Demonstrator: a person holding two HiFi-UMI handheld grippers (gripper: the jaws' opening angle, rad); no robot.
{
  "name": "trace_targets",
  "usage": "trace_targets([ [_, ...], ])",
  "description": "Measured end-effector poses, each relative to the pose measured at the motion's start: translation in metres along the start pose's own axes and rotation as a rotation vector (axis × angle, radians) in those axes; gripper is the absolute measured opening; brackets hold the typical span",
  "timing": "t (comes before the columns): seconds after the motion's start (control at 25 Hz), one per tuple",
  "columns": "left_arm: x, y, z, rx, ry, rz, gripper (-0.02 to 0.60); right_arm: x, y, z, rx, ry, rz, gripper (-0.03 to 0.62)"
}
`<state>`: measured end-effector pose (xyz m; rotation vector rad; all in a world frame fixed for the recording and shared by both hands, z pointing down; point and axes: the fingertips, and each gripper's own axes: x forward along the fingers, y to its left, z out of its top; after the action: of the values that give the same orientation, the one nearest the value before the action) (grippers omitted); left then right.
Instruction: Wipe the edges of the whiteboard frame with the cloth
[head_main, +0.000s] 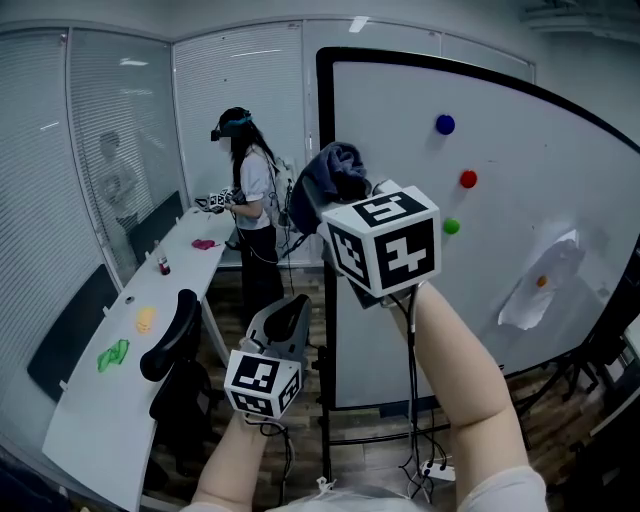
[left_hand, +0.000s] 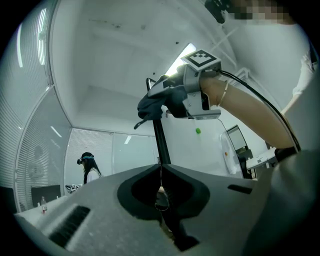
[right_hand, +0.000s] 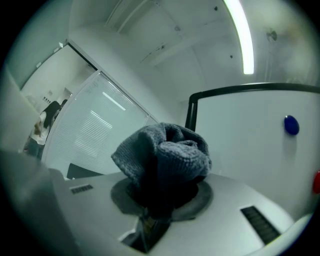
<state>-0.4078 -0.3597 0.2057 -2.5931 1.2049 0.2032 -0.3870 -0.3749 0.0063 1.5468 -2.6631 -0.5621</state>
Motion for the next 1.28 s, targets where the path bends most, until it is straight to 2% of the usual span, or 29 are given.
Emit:
trace_targets([
  [0.32, 0.014, -0.002, 0.019, 0.006, -0.027, -0.027, 0.020, 0.011, -0.018, 0.053, -0.027, -0.026, -0.039, 0.072],
  [0.52, 0.019, 0.004, 0.037, -0.025, -0.060, -0.044, 0.020, 0.016, -0.029, 0.085, -0.069, -0.040, -0.071, 0.072],
  [1.04, 0.022, 0.009, 0.050, -0.056, -0.073, -0.090, 0.020, 0.015, -0.052, 0.135, -0.018, -0.099, -0.099, 0.072],
  [1.28, 0.024, -0.007, 0.058, -0.050, -0.087, -0.105, 0.020, -0.002, -0.080, 0.154, -0.053, -0.147, -0.198, 0.072],
])
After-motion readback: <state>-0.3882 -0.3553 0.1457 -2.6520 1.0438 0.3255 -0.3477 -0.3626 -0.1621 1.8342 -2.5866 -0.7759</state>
